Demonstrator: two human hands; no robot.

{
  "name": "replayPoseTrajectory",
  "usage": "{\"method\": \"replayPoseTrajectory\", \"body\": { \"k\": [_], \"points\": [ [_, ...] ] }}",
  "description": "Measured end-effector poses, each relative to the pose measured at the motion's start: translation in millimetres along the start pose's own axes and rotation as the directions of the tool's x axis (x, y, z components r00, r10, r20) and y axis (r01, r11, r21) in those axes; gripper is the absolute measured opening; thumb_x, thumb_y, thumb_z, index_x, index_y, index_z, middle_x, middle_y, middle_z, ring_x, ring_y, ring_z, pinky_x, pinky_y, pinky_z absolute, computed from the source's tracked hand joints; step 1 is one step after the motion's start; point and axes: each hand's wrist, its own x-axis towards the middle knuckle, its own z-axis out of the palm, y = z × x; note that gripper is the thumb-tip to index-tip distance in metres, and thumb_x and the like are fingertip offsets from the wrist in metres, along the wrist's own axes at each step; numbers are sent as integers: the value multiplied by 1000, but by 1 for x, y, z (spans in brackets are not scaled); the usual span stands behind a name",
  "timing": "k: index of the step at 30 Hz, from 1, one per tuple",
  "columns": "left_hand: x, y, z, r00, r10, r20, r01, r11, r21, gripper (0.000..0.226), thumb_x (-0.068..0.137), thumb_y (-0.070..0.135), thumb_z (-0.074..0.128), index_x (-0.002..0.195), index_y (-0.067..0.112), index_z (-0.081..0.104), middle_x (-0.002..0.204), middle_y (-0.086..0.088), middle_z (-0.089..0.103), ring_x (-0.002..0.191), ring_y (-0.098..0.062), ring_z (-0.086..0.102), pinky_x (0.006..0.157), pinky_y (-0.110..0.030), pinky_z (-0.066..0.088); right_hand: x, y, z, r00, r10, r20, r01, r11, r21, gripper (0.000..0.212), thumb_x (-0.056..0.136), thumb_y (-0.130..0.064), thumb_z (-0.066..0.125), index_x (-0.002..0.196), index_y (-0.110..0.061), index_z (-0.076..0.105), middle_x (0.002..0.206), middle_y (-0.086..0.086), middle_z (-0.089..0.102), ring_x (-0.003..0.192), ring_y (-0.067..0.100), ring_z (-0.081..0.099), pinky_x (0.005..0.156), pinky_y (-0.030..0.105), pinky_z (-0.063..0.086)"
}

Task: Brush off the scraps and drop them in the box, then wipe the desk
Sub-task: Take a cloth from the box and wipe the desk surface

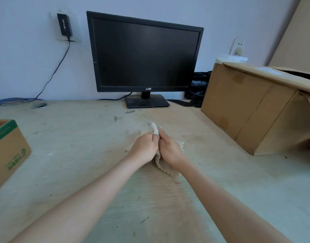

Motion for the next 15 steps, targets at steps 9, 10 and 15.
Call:
{"method": "replayPoseTrajectory", "body": {
  "k": [9, 10, 15],
  "points": [
    [7, 57, 25, 951, -81, 299, 298, 506, -810, 40, 97, 36, 31, 122, 20, 57, 107, 5, 61, 101, -12, 56, 89, -27, 43, 4, -14, -23, 958, 277, -73, -112, 594, 796, 37, 93, -43, 40, 75, -26, 68, 75, -6, 62, 78, 12, 63, 75, 25, 42],
    [10, 61, 26, 943, -63, 326, 321, 425, -846, 38, 96, 37, 31, 109, 18, 62, 99, 2, 62, 100, -15, 55, 85, -27, 43, 6, -19, -29, 958, 279, -69, -118, 601, 791, 32, 91, -41, 43, 69, -26, 61, 69, -6, 56, 69, 12, 58, 71, 24, 41],
    [24, 63, 13, 907, 112, 405, 353, 323, -878, 55, 97, 40, 13, 122, 13, 53, 125, -10, 56, 109, -20, 54, 93, -32, 41, 18, -26, -62, 904, 350, -246, -72, 691, 719, 22, 95, -10, 43, 107, -15, 61, 79, 4, 63, 76, 18, 62, 73, 30, 49]
  ]
}}
